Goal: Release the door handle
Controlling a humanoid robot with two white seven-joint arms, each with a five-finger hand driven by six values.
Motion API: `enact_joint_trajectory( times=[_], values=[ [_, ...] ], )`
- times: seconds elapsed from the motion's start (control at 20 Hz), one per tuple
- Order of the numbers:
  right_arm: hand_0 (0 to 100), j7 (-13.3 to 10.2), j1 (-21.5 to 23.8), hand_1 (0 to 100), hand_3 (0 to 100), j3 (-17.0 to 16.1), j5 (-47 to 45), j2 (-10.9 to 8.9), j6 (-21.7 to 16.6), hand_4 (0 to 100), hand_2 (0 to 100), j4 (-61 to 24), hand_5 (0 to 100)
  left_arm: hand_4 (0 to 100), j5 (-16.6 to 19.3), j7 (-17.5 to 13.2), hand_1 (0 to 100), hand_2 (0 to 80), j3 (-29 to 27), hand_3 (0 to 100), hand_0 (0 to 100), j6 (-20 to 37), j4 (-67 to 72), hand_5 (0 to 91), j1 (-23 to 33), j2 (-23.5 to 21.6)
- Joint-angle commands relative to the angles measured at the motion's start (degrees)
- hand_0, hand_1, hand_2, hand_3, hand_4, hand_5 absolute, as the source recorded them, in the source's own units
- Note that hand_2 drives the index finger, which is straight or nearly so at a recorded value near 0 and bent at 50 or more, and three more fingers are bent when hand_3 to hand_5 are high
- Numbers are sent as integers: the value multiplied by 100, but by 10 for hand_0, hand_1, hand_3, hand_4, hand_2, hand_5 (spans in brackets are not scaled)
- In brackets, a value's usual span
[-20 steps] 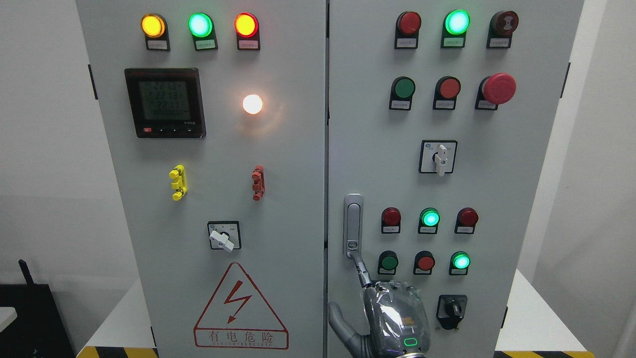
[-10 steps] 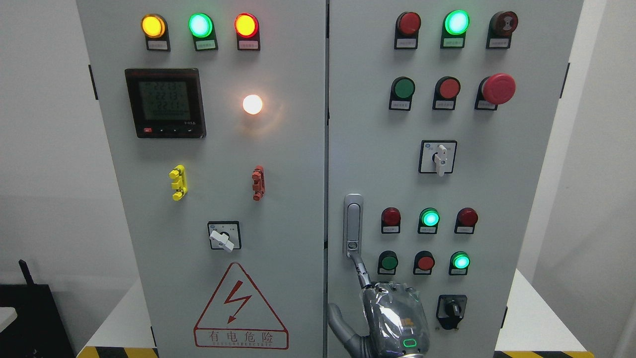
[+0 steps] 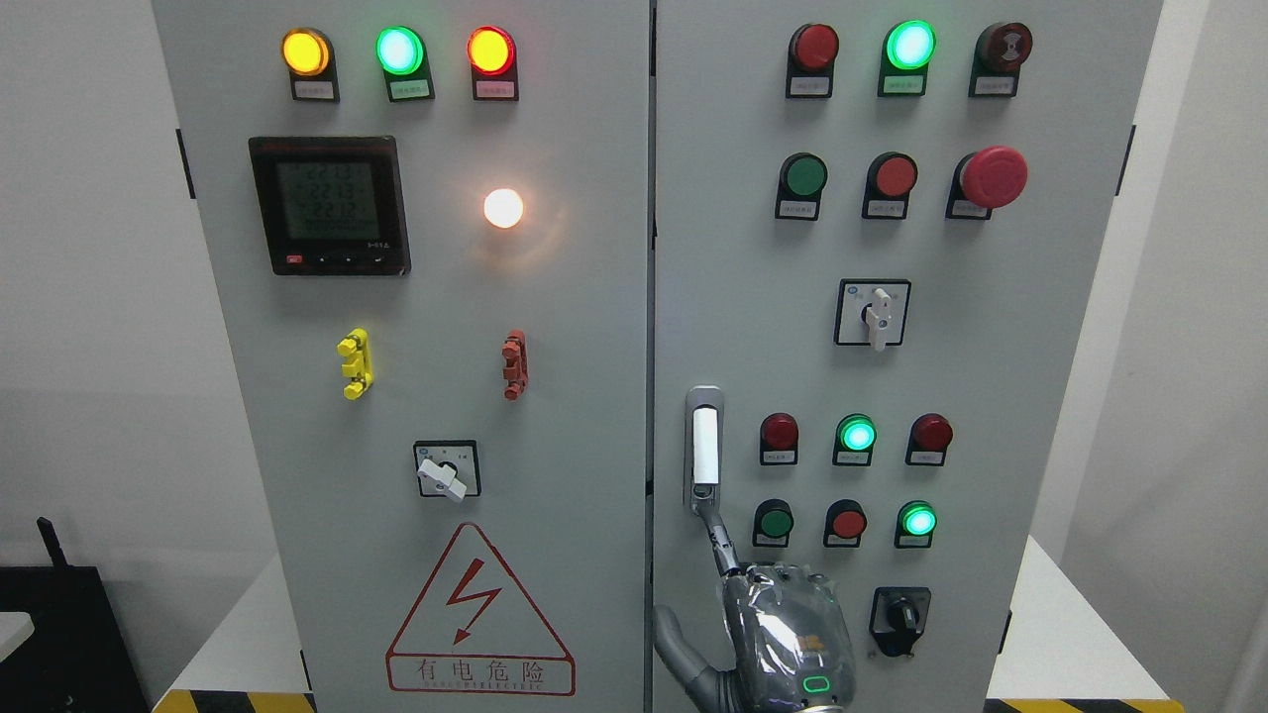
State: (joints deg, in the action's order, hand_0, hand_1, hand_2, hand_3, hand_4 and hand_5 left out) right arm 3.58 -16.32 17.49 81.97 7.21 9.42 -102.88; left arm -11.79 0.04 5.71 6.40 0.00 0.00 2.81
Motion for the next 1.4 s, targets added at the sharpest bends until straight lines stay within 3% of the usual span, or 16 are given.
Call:
enact_joint_trajectory(
  times=[0.0, 1.15, 1.35],
  values=[
    [371, -7, -47, 54, 851, 1, -14, 0, -10, 851, 0, -12, 989, 0, 1, 5, 389, 0, 0, 0, 120, 2, -176, 0, 185, 0],
    [370, -59, 24, 37, 842, 123, -23, 9, -45, 846, 0, -153, 990, 0, 1, 5, 389, 0, 0, 0, 120, 2, -176, 0, 185, 0],
    [371, -190, 146, 37, 840, 106, -23, 0, -71, 846, 0, -206, 990, 0, 1, 5, 389, 0, 0, 0, 120, 2, -176, 0, 185, 0]
  ],
)
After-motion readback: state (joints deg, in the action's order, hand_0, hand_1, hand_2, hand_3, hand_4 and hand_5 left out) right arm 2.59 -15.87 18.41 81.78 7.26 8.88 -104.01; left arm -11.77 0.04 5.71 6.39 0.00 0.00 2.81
